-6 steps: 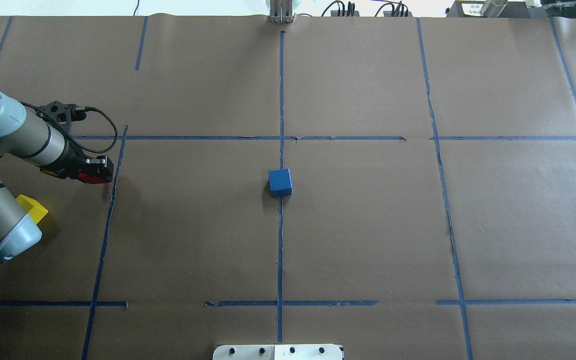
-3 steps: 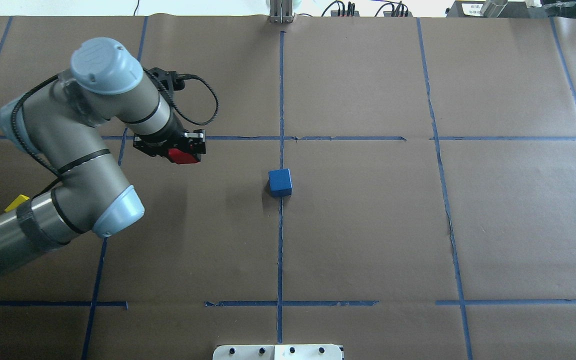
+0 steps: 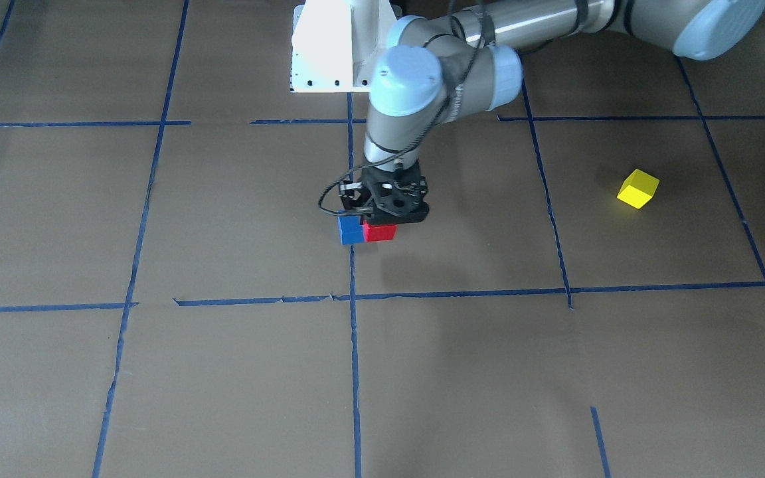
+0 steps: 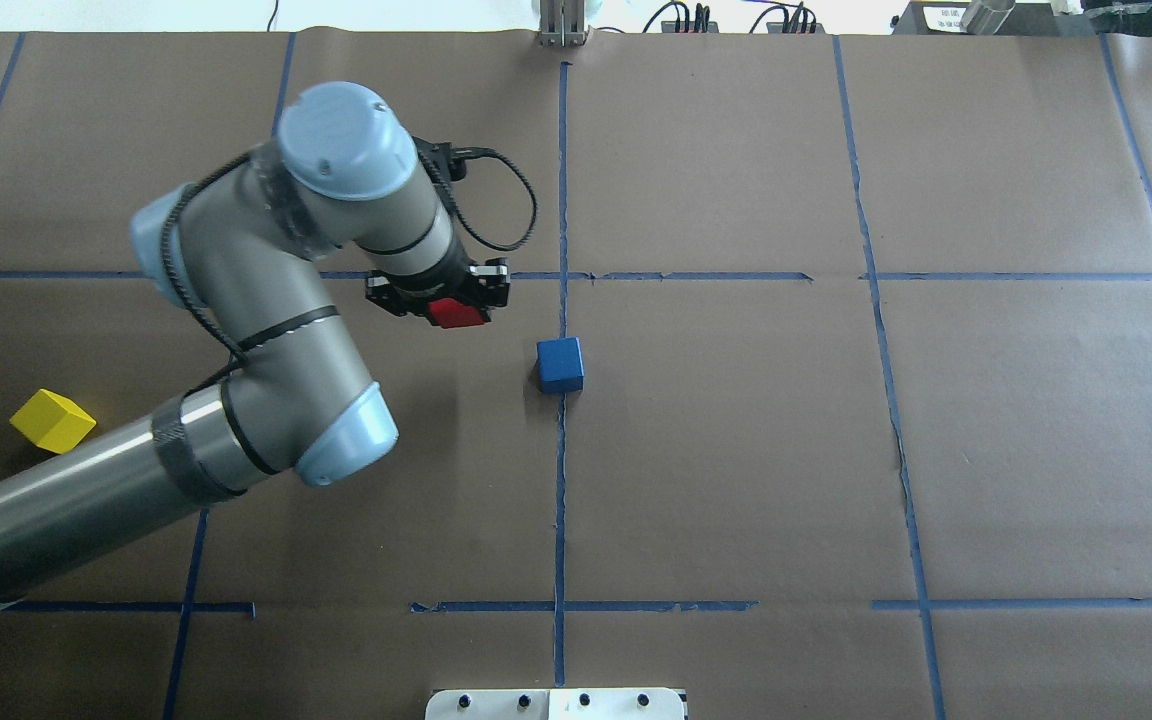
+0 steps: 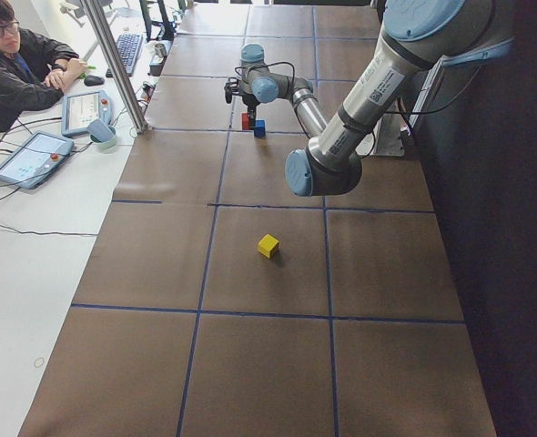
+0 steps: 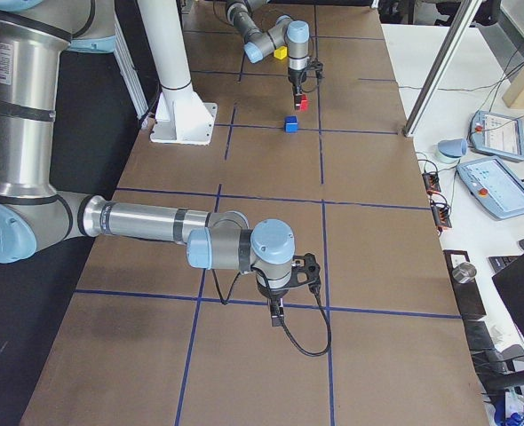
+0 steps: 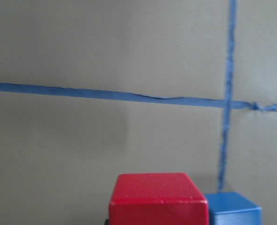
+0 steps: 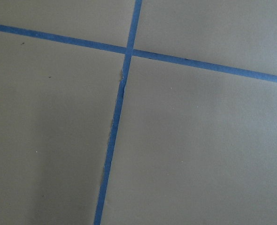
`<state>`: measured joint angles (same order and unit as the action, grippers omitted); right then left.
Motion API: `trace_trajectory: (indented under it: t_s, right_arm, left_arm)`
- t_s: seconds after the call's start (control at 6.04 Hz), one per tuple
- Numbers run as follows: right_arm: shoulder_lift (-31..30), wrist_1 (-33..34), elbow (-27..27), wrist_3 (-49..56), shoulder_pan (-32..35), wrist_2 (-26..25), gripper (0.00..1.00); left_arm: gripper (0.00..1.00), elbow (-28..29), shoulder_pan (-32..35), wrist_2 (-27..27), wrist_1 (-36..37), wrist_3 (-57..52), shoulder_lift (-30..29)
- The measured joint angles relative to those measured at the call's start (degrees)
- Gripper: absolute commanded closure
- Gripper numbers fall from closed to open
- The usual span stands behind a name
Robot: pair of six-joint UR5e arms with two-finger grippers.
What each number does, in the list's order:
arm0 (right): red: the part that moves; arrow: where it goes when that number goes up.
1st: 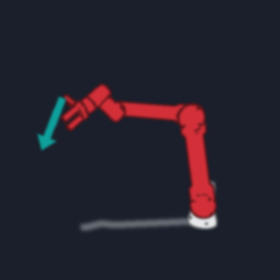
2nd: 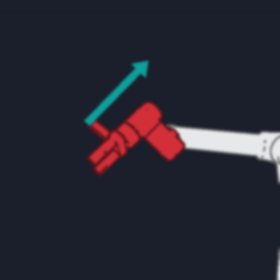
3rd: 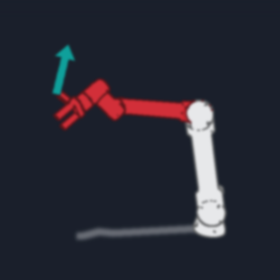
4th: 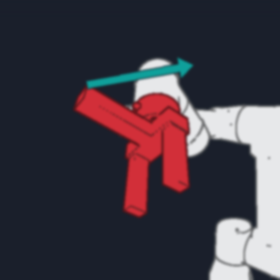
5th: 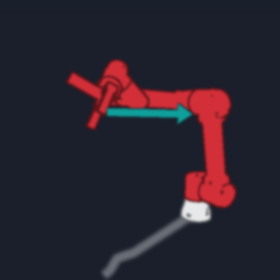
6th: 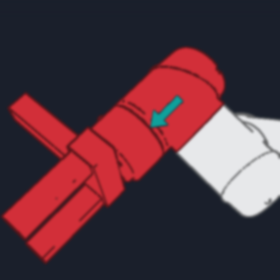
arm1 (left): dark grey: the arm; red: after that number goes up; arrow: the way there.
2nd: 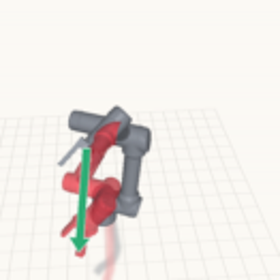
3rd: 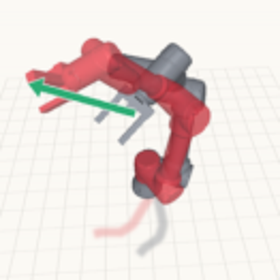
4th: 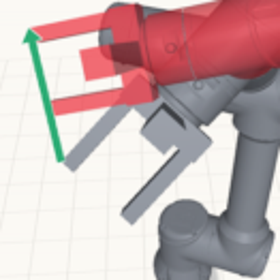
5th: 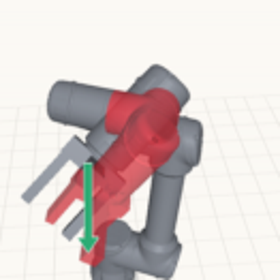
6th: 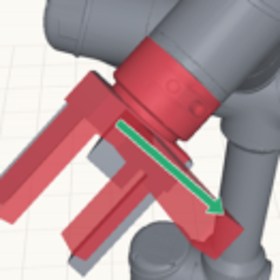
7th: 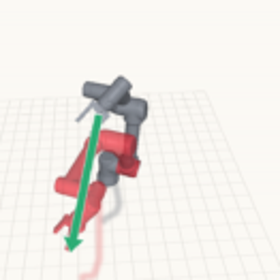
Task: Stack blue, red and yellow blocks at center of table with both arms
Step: 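Carry the red cube with the left gripper above the blue cube, then lower the red cube onto the blue cube and open the left gripper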
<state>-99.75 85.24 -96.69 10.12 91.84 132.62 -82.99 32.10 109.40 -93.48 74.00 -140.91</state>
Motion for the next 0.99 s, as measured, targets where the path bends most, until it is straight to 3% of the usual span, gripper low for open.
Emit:
trace_trajectory:
  t_s: [0.5, 0.83, 0.99]
  right_arm:
    - [0.0, 0.0, 0.0, 0.0, 0.0, 0.0, 0.0]
    - [0.0, 0.1, 0.1, 0.0, 0.0, 0.1, 0.0]
    - [0.0, 0.1, 0.1, 0.0, 0.0, 0.0, 0.0]
  left_arm:
    - [0.83, 2.7, -2.8, -1.9, 0.0, 1.5, -2.1]
    - [0.6, 2.7, -3.1, -1.8, 0.2, 1.7, -2.0]
    - [0.38, 2.7, -3.1, -1.8, 0.2, 1.8, -2.0]
